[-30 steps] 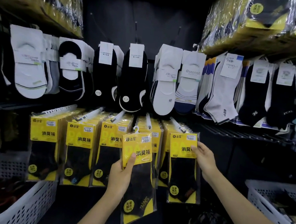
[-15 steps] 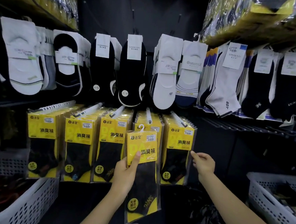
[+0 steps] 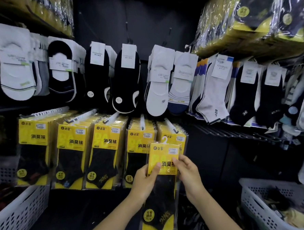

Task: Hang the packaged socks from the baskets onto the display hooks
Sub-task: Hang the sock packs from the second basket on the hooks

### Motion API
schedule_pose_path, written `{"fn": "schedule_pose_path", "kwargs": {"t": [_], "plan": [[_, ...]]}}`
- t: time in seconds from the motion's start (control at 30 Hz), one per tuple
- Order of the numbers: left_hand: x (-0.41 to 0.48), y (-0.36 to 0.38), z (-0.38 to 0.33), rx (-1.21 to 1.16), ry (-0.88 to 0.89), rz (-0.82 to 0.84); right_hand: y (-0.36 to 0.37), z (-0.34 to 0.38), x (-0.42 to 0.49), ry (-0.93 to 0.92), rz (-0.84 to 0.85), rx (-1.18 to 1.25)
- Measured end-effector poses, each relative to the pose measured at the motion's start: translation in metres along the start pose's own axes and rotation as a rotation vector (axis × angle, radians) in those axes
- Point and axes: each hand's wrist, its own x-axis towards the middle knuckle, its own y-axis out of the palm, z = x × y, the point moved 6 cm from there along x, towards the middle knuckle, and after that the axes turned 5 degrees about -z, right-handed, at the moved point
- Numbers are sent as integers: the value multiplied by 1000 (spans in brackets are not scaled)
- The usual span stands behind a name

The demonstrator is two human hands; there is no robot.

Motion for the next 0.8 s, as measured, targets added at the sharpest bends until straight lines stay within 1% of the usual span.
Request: {"fn": "schedule_pose_path", "kwargs": {"t": [0.1, 0.17, 0.27, 0.43, 0.63, 0.7, 0.8], "plan": [[2, 11, -2, -28, -21, 48, -22, -4, 3, 3, -141, 33], [5, 18, -3, -2, -48, 91, -37, -6, 10, 3, -249, 51], [11, 31, -5, 32, -76, 148, -48, -3, 24, -15, -334, 25], [32, 39, -11, 20, -86, 110, -38, 15, 51, -113, -331, -81], [45, 36, 4, 27, -108, 68, -26, 10, 71, -102, -286, -146], [47, 35, 10, 41, -120, 69, -27, 3, 74, -74, -311, -127], [45, 32, 19, 59, -113, 96, -35, -9, 74, -36, -412, -128]]}}
